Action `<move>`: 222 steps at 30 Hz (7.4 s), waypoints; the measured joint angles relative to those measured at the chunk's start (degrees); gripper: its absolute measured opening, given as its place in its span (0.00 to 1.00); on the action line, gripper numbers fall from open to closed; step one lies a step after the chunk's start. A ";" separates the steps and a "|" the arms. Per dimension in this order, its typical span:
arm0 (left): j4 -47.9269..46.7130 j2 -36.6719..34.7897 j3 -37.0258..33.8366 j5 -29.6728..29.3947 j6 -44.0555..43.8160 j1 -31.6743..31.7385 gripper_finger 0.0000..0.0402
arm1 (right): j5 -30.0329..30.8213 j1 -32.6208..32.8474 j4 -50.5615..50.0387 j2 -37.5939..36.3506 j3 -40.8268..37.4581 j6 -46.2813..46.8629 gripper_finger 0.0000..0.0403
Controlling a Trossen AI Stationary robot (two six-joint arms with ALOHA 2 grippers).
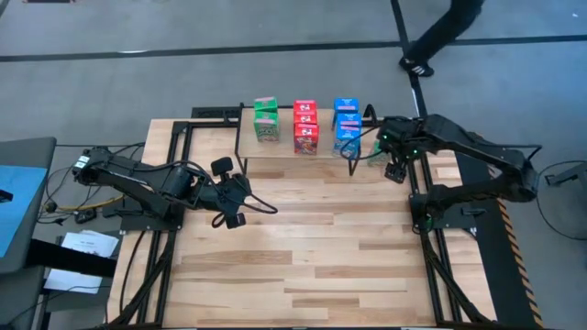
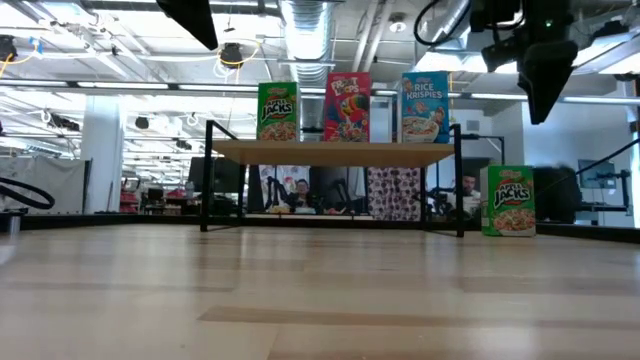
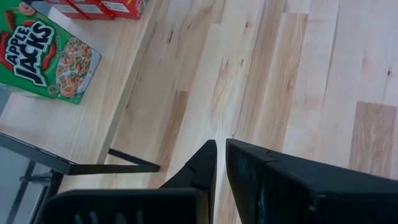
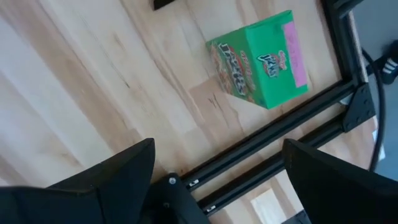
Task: Stack cereal on shelf
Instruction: Put the green cereal box on the shelf aligned with the other green cereal boxes
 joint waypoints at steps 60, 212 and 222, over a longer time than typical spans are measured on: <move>-0.29 0.00 0.00 3.40 1.53 0.02 0.06 | -13.57 -28.01 13.03 -3.66 0.02 12.15 0.93; -0.13 0.00 0.00 4.11 -2.80 0.00 0.06 | -7.49 -24.47 22.82 4.40 -11.23 43.48 0.93; -0.11 0.00 0.00 3.84 -3.28 0.00 0.06 | -7.33 -24.26 24.76 4.40 -11.63 41.63 0.93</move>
